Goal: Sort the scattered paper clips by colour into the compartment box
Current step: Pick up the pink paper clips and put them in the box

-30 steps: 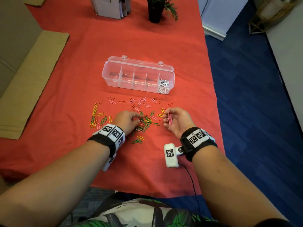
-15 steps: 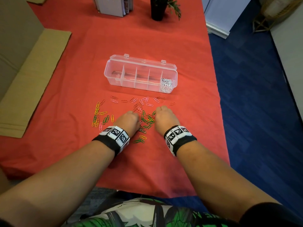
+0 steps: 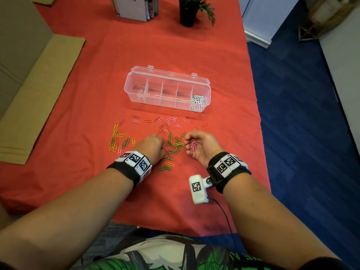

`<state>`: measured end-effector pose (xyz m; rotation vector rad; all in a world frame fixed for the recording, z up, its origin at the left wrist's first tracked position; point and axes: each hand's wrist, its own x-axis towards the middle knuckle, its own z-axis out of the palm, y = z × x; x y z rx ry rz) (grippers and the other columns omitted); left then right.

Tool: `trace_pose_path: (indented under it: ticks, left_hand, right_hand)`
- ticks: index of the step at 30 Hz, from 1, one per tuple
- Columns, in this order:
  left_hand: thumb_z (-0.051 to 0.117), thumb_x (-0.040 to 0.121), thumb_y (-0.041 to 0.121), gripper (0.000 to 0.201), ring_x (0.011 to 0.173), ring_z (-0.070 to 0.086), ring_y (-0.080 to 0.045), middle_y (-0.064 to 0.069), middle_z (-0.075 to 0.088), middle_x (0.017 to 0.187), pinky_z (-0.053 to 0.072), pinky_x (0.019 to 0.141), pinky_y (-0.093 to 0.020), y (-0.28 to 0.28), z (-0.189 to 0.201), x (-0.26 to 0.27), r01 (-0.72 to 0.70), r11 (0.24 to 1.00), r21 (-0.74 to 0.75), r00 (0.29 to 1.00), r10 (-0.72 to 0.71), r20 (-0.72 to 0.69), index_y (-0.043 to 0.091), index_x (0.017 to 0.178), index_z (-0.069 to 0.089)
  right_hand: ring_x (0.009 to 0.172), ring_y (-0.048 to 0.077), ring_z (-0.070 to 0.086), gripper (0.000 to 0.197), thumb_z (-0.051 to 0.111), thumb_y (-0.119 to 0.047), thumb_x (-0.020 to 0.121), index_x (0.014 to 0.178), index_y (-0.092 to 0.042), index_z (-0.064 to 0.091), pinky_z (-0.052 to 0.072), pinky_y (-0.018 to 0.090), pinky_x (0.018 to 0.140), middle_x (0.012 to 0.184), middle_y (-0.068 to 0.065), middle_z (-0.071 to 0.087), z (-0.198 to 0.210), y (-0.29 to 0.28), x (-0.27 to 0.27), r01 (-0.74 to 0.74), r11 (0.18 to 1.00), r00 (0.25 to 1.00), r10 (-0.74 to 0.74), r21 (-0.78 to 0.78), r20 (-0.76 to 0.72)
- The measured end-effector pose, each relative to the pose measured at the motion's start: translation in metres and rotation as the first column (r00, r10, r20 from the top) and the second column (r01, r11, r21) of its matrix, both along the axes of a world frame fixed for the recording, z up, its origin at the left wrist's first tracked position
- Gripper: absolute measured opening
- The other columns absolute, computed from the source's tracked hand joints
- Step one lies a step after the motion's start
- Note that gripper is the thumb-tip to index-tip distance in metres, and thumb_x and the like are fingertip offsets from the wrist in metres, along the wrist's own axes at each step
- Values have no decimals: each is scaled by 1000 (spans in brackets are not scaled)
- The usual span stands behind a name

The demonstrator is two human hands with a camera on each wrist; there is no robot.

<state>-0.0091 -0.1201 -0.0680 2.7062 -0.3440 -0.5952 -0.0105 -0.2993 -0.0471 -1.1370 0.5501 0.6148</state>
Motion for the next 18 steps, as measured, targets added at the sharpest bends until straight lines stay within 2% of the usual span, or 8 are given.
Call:
trace_pose_path:
  ticks: [2,5,7,8,9,11,14,18]
  left_hand:
    - [53,86,22,14,91,57,-30,-13,60,94,44,83,-35,-1,3,1,-98,994,-48,995,97,-14,10,85,61]
    - [49,88,23,17,79,47,-22,-7,53,80,40,73,-32,2,14,7,-423,879,-223,899,375,-226,14,75,55]
    - [44,83,19,19,63,44,-21,-4,45,67,36,55,-25,7,21,10,-682,612,-401,717,453,-530,17,64,46]
    - [40,78,14,17,52,40,-19,-3,40,62,30,46,-20,9,24,11,-772,448,-452,629,429,-648,18,62,43]
    - [38,71,11,12,45,37,-15,-2,39,60,26,43,-18,12,28,10,-824,307,-477,565,376,-734,18,62,41]
    - [37,57,15,7,44,39,-14,-2,45,55,30,43,-17,18,35,9,-858,140,-494,514,236,-825,16,61,42]
    - [36,66,16,12,46,49,-15,-3,55,54,43,45,-18,23,37,8,-869,57,-492,494,149,-856,13,63,48]
    - [43,91,23,28,37,46,-6,6,52,46,39,38,-12,16,27,5,-894,118,-433,448,294,-844,20,63,41]
  right_hand:
    - [40,6,38,19,48,-10,87,71,-15,55,34,14,38,60,-1,44,-6,6,0,-93,971,995,98,-219,14]
    - [45,2,45,10,60,-14,85,75,-16,63,38,17,46,63,-7,52,-13,14,-2,-296,737,916,400,-608,40]
    - [60,2,50,9,61,-16,85,86,-12,69,42,19,63,69,-8,57,-16,21,-5,-339,613,839,541,-714,65]
    - [61,2,49,12,59,-14,86,89,-12,70,41,19,64,68,-11,55,-17,25,-8,-355,583,807,586,-731,75]
    - [61,3,48,16,57,-11,86,93,-10,71,41,19,64,67,-13,53,-17,29,-11,-373,554,773,630,-745,81]
    - [70,9,51,24,54,-10,86,102,-11,72,45,23,73,75,-8,51,-17,35,-15,-387,458,697,714,-800,71]
    - [81,16,50,28,53,-11,87,107,-16,71,42,22,80,87,-1,44,-19,32,-14,-288,362,679,730,-887,78]
    - [77,13,46,25,54,-14,88,105,-13,72,32,17,69,73,-11,31,-17,23,-6,-209,378,725,678,-902,117]
